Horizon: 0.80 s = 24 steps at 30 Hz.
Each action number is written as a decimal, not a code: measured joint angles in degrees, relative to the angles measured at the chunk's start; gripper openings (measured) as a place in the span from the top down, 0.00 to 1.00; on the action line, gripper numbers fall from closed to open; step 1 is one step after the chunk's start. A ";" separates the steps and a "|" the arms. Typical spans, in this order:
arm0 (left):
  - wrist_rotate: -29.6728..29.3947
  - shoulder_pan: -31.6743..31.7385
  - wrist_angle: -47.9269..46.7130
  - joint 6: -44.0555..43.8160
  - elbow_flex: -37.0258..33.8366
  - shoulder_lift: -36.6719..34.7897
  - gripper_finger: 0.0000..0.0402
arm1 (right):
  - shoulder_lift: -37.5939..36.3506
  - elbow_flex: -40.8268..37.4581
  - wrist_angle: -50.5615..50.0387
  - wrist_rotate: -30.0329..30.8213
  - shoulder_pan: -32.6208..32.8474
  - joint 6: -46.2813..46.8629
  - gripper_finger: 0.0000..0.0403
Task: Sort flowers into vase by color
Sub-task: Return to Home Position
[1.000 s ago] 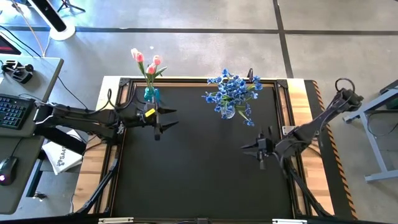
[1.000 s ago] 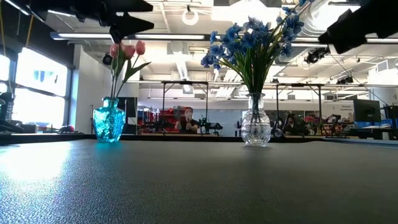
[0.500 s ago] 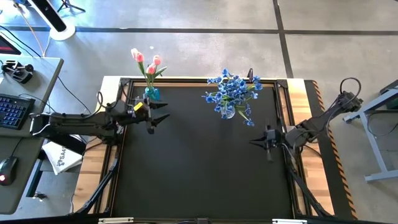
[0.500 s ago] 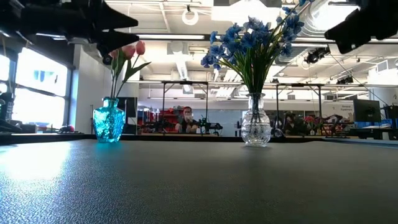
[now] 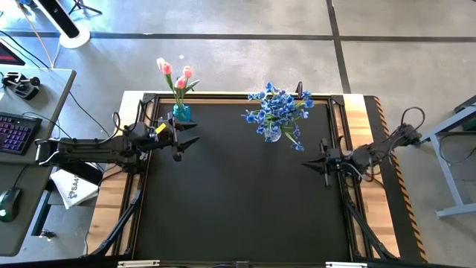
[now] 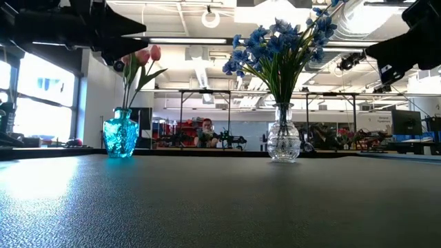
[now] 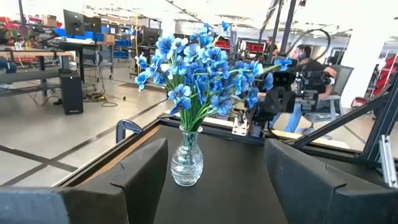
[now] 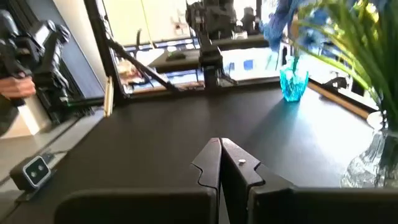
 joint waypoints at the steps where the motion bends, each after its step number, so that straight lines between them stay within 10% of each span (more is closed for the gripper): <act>1: 0.00 0.00 -0.06 0.34 0.00 0.00 0.37 | -1.94 -0.12 -0.79 -0.24 -0.10 -0.47 1.00; 24: 0.25 0.00 -11.63 -0.54 -0.09 -13.78 0.37 | -4.79 -4.43 7.34 -4.01 -0.12 -3.84 1.00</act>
